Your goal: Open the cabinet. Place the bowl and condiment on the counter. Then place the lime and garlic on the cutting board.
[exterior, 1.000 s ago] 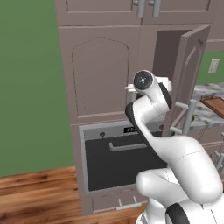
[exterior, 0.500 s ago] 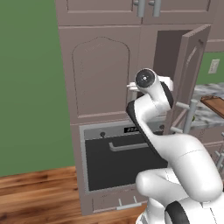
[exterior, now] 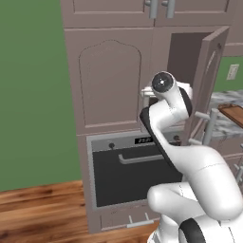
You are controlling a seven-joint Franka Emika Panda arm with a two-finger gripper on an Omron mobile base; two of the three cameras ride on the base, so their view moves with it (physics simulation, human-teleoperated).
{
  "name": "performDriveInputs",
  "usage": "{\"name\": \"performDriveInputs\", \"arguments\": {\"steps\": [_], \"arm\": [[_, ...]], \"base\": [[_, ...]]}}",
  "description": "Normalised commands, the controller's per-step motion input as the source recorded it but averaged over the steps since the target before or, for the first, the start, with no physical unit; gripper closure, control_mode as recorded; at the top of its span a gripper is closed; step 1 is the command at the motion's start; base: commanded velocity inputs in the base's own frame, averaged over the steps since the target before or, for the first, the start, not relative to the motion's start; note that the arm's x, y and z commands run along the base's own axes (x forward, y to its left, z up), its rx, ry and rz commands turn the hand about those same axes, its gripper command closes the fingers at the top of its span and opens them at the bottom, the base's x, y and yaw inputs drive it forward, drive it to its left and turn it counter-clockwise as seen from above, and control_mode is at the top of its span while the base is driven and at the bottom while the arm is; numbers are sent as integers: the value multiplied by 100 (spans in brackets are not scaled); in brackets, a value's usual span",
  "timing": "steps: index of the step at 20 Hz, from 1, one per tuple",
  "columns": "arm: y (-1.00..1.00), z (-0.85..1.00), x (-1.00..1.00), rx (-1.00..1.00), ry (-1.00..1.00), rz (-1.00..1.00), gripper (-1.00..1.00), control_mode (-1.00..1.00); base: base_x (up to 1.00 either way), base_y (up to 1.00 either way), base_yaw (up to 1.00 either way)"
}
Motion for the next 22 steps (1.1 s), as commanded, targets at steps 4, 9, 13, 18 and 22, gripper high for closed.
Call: {"name": "performDriveInputs", "arguments": {"steps": [4,9,13,18,22], "arm": [[-57,-16,0,4,-2,0,-100,-100],[-72,-34,-1,0,-3,0,-100,-100],[-78,-44,-4,0,-7,0,-100,-100],[-80,-45,-3,0,-4,0,-100,-100],[-76,-34,0,0,-3,0,-100,-100]], "base": [[0,0,0],[0,0,0],[0,0,0],[0,0,0],[0,0,0]]}}
